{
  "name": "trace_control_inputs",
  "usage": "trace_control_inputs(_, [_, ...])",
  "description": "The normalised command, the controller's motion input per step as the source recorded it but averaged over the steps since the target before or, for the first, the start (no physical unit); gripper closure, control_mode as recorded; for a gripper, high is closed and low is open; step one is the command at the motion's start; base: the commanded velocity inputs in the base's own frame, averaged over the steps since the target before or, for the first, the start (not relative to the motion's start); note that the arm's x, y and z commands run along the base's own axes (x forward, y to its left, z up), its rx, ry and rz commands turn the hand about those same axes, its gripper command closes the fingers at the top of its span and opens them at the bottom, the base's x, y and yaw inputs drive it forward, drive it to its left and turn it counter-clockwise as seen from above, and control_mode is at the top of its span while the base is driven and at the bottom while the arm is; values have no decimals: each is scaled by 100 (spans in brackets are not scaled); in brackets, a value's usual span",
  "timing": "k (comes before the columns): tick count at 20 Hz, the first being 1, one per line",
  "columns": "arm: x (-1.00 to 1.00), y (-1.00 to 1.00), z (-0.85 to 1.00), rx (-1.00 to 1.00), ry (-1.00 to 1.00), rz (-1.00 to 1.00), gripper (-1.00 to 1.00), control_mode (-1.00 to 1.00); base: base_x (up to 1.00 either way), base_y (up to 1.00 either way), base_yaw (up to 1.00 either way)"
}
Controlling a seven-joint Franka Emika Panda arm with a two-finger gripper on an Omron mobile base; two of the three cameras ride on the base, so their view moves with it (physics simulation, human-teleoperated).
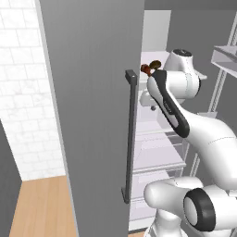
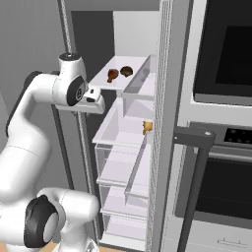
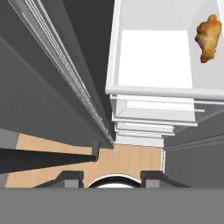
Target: Place one mushroom and one chicken drumstick in each tupperware on the nearby counter, to pack two identical lunches.
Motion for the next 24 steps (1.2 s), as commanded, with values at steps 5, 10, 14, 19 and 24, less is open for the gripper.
trace_control_inputs(5, [9,-23,-7,0,-21,0,-100,-100,0,0,0])
trace_control_inputs(10, [1,-97,-19,-1,-25,-6,-100,-100,0,0,0])
trace_control_inputs(14, [29,-99,-11,-2,2,-20,-100,-100,0,0,0])
trace_control_inputs(19, [57,-83,-16,0,7,-5,-100,-100,0,0,0])
trace_control_inputs(24, [70,-20,-17,-3,11,-3,-100,-100,0,0,0])
